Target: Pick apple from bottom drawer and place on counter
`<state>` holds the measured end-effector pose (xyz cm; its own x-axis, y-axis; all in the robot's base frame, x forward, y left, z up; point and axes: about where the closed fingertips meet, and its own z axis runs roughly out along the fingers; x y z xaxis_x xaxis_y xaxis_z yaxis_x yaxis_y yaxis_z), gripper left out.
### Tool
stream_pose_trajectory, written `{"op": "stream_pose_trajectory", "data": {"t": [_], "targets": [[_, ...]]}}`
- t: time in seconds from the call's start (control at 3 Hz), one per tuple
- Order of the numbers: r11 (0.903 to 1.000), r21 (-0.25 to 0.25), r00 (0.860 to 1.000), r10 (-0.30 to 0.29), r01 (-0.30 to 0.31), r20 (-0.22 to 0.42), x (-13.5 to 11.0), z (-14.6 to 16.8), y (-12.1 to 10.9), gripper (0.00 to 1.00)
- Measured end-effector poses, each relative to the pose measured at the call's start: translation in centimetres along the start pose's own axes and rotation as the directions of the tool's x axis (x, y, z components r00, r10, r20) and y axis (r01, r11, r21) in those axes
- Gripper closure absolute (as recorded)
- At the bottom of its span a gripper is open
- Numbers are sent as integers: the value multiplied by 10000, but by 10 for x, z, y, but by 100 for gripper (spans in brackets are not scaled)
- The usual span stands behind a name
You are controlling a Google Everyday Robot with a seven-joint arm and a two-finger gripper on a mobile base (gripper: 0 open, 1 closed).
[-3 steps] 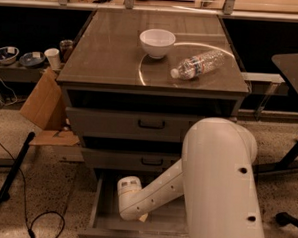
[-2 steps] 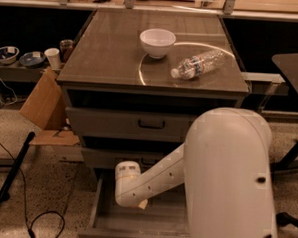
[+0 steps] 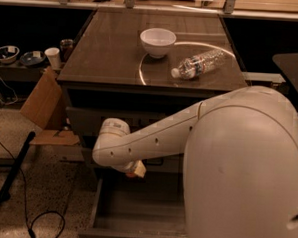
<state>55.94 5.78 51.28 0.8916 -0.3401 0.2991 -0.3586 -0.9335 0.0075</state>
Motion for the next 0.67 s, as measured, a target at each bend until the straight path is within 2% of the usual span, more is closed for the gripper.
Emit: {"op": "stream_pose_trajectory", "data": {"t": [0.33,0.67], "targets": [[9924,-1143,9950,-358,464,929,-2,-31,13,100],[9699,-1886,9641,-1056,1538,2436,-20,-41,32,100]]}}
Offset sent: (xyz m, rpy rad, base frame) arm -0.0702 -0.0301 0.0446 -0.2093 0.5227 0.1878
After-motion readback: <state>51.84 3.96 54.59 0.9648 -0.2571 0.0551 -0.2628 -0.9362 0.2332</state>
